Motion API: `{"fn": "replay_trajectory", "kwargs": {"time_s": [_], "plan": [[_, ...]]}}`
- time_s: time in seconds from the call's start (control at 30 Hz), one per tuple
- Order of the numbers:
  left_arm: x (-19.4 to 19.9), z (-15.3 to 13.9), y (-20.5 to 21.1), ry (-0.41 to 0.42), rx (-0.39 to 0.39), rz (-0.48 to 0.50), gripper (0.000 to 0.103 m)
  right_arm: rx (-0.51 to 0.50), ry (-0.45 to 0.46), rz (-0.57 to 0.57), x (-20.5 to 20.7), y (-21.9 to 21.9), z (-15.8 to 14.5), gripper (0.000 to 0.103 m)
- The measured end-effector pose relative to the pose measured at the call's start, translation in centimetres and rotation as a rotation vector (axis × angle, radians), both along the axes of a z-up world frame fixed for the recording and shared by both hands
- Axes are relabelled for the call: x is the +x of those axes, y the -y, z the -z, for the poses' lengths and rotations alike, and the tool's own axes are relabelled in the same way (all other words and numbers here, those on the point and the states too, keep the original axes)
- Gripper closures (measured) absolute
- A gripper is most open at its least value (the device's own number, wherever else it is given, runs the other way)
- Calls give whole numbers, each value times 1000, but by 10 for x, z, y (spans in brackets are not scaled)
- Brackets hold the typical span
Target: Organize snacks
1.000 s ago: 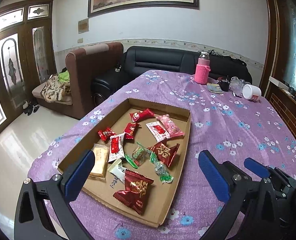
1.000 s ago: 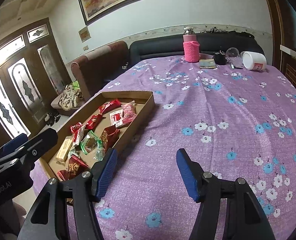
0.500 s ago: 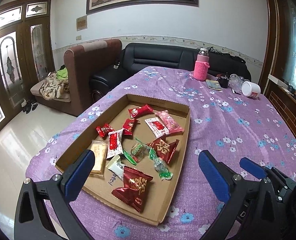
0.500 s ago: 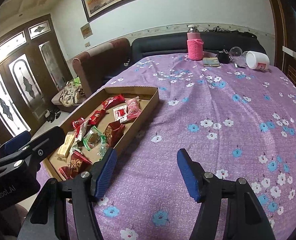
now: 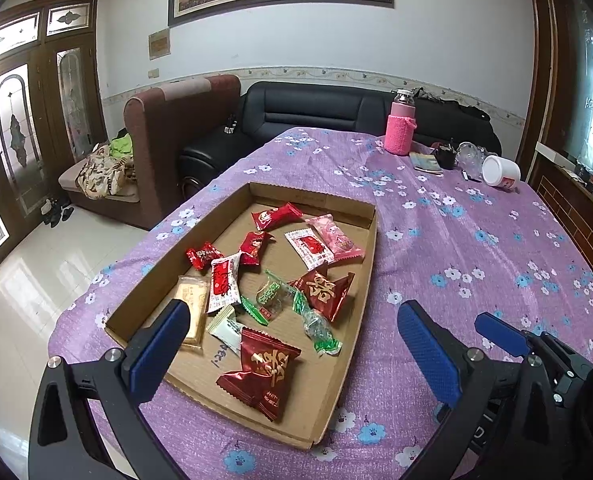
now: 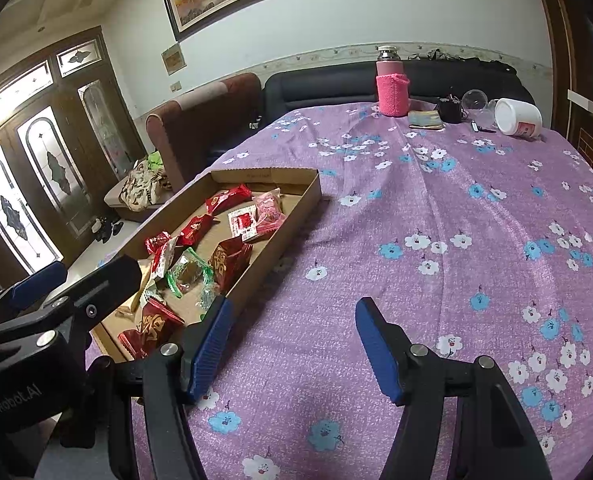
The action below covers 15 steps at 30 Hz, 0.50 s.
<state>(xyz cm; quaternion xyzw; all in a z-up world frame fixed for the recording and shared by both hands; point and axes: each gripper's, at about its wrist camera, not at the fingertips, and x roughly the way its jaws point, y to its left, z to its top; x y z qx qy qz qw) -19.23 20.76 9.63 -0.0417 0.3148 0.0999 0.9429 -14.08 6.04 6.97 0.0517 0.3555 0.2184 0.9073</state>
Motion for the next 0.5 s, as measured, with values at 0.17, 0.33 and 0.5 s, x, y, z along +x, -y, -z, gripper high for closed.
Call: {"fn": "replay_trajectory", "kwargs": {"time_s": [0.17, 0.33, 0.5], "plan": [[0, 1, 2, -4, -1, 11, 0, -2, -2, -3, -1, -1, 1, 34], [0, 2, 1, -9, -4, 16, 0, -3, -7, -3, -2, -3, 2, 34], [1, 3, 1, -13, -9, 20, 0, -3, -8, -3, -3, -4, 2, 34]]}}
